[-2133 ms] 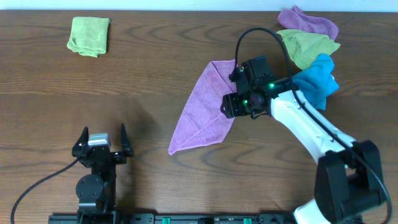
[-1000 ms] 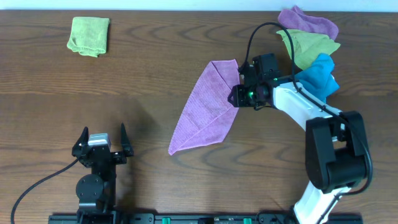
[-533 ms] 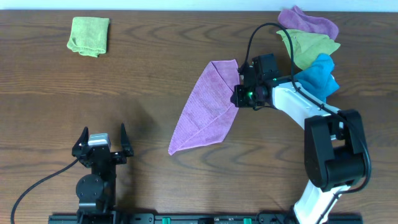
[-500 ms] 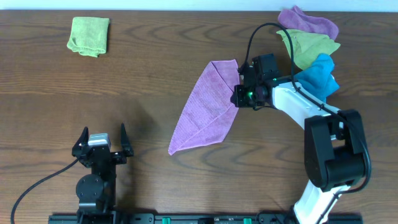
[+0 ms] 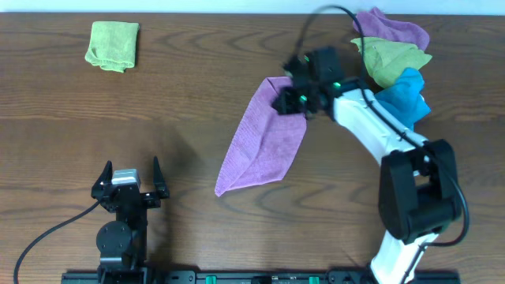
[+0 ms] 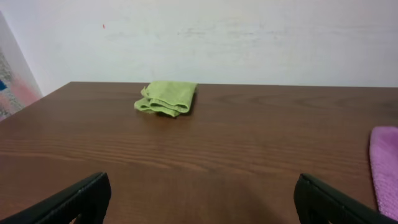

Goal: Fold the cloth
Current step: 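Lift and shake the cloth flat, then release it and retract right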

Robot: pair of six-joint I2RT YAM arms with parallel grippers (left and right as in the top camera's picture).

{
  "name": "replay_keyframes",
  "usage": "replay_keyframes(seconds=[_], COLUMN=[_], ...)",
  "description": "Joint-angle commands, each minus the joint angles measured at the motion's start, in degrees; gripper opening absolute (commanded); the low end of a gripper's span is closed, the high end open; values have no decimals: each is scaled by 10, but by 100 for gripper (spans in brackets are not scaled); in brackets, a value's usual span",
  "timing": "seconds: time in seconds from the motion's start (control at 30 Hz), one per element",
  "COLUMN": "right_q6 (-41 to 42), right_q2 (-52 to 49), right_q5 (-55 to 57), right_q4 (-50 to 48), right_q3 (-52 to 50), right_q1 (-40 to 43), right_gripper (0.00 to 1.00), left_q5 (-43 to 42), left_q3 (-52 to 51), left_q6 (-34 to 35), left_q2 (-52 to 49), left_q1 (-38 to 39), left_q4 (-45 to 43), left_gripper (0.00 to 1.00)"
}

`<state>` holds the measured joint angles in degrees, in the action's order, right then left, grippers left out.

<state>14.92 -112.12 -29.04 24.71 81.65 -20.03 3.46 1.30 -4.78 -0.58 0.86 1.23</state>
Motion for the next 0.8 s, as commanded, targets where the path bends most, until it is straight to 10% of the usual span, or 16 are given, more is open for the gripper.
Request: replay_keyframes(seconds=[0.0,0.07,0.1,0.13,0.17,0.77], right_q6=[20,27,17,9,9,-83], right_q2=[-2,-5,-6,-6,-6,34], right_q5=[-21,-117,-169,-182,-151,157], right_q4=[-37,-116,-156,-182,-174,253], right_q3=[50,67,68,68,68,72], right_q1=[-61,-99,-111,-123,-127,-50], right_gripper=[1,3,20,83,99,80], left_q5=[24,24,24,24,24,24], left_q3=[-10,-10,-10,-10,-10,-10], left_q6=[-6,-6,-6,-6,-6,-6], left_q2=[3,3,3,3,3,3], left_q1=[-2,-2,-2,-2,-2,-2], left_q4=[26,26,26,26,26,26], left_gripper=[95,95,95,95,95,95])
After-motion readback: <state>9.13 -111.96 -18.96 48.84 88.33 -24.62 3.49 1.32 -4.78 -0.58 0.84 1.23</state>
